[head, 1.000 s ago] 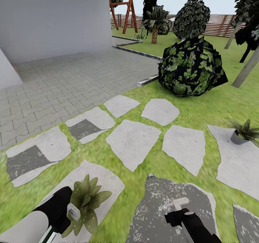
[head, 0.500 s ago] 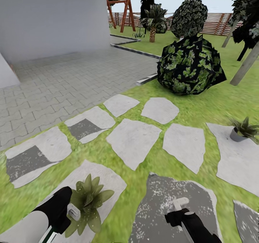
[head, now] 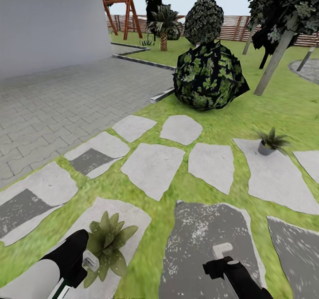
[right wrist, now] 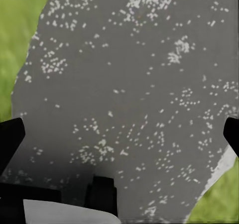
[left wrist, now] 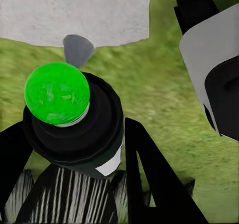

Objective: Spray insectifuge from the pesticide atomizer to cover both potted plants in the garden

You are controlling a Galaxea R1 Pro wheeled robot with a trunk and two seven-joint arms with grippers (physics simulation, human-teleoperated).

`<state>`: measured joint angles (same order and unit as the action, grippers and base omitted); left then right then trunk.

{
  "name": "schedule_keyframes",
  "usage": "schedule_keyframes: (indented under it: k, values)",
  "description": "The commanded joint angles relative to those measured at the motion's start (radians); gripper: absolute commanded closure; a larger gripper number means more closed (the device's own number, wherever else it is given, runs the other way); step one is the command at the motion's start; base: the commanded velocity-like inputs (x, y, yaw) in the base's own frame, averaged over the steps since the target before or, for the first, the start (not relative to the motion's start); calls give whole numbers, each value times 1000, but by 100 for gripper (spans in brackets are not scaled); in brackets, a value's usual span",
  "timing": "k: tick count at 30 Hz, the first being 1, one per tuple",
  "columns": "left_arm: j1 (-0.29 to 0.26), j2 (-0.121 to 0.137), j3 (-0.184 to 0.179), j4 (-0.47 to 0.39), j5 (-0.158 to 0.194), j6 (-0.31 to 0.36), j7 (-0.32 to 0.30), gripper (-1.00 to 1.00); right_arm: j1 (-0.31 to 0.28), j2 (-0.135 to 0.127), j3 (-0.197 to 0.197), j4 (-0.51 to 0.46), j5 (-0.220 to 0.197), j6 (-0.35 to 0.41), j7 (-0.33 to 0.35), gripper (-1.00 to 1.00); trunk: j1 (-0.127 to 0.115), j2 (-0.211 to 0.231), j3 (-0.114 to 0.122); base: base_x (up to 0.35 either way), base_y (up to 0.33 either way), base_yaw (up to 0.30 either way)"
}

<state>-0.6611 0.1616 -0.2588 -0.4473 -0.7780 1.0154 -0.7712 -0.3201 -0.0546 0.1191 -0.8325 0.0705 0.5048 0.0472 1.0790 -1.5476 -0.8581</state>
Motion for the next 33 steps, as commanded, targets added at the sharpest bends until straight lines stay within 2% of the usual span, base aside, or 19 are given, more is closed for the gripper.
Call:
schedule_keyframes:
  k: [1, 10, 23, 33]
  values:
    - [0, 1, -5, -2, -9, 2, -10, 100, 0, -1, 2, -2, 8, 6, 5, -100, 0, 0, -1, -82, 39, -137]
    - [0, 1, -4, -2, -9, 2, -10, 100, 0, -1, 2, -2, 8, 6, 5, -100, 0, 0, -1, -33, 37, -95]
    - [0, 1, -4, -2, -9, 2, -10, 100, 0, -1, 2, -1, 8, 6, 5, -100, 0, 0, -1, -185, 283, -283]
    - [0, 1, -5, -2, -10, 2, -10, 100, 0, -1, 1, 0, 7, 6, 5, -100, 0, 0, -1, -82, 325, -72]
